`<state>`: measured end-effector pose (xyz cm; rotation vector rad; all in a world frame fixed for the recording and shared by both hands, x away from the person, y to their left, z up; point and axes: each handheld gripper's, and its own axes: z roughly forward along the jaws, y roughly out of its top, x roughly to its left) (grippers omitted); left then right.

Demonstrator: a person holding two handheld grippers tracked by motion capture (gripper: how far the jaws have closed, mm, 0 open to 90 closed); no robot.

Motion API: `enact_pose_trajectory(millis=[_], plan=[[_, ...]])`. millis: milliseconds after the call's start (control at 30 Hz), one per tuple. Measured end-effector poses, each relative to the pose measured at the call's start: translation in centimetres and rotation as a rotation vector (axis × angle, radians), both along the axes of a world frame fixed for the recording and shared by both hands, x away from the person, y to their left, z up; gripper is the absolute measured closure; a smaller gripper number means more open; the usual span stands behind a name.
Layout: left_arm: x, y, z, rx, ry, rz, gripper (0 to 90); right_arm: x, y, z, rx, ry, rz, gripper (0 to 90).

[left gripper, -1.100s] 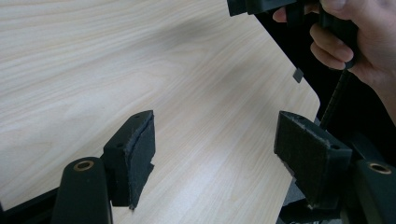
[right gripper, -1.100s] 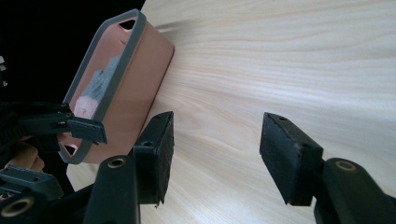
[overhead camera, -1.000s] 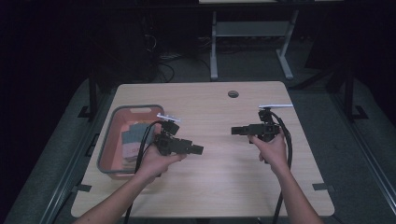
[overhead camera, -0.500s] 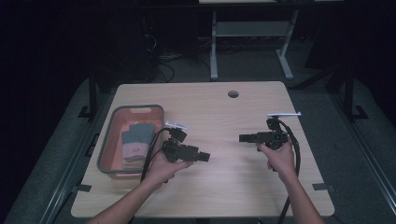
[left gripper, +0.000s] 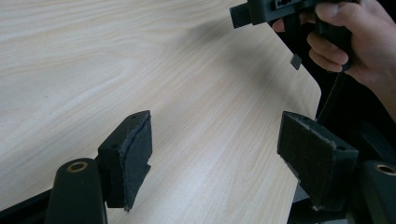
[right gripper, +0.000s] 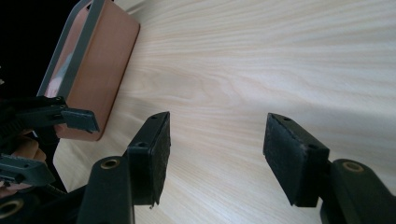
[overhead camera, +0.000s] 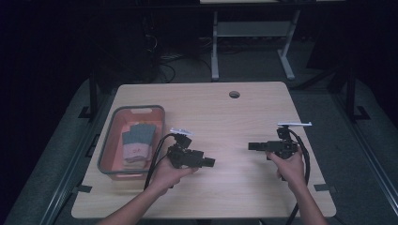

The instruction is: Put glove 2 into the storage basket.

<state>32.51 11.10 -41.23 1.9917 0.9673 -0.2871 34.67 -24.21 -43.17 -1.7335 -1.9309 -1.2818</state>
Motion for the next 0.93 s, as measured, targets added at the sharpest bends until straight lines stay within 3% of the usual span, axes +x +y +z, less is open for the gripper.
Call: enact_pose_trajectory(millis=[233,600,733,800,933], plan=[[-0.3,-0.5,-0.7,-0.001,-0.002,-0.014,26.4,-0.9,-1.0,-1.2,0.007,0.004,-0.007,39.3],[-1.0,-1.2,-2.3,-0.011,0.015,-0.017,26.2,-2.7,-1.5,-1.8,0.018,-0.01,0.0,38.4],[-1.5,-1.5,-2.3,-0.004,0.002,-0.032,26.2,-3.6,-1.3,-2.1,0.021,-0.04,-0.005,38.6],[-1.6,-1.6,-2.4,-0.012,0.016,-0.046,26.4,-4.1,-1.1,-2.2,0.024,-0.05,0.0,38.1],[-2.1,-1.4,-2.9,-0.016,0.013,-0.043,26.4,-5.3,-0.8,-2.3,0.022,-0.11,-0.001,36.4]])
